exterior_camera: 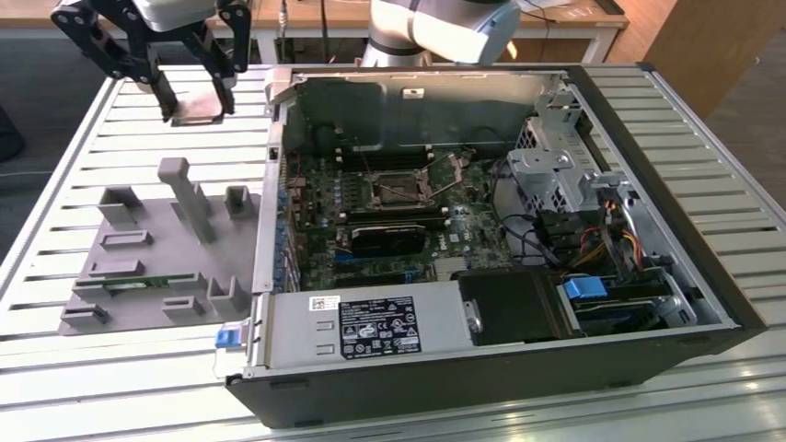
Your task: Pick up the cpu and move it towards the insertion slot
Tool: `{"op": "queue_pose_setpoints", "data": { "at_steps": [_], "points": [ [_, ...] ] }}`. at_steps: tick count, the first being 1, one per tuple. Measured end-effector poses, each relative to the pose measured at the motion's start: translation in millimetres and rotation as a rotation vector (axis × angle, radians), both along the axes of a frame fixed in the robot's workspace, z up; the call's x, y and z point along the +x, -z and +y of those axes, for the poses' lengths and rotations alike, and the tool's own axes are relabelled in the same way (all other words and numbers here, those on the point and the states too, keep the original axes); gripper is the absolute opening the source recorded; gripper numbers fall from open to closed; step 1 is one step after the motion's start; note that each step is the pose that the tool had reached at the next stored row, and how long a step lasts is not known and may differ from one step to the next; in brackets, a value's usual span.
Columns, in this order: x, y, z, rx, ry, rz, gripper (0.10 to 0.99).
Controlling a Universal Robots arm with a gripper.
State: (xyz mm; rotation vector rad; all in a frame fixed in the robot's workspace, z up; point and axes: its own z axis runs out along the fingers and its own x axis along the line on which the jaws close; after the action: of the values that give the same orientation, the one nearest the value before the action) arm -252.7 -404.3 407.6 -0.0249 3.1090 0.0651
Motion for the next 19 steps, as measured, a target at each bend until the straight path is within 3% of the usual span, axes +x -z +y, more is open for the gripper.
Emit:
{"op": "queue_pose_setpoints", "data": {
  "at_steps": [19],
  "points": [
    [39.0, 0.0, 0.0, 0.000, 0.000, 0.0000, 0.541]
  ]
}}
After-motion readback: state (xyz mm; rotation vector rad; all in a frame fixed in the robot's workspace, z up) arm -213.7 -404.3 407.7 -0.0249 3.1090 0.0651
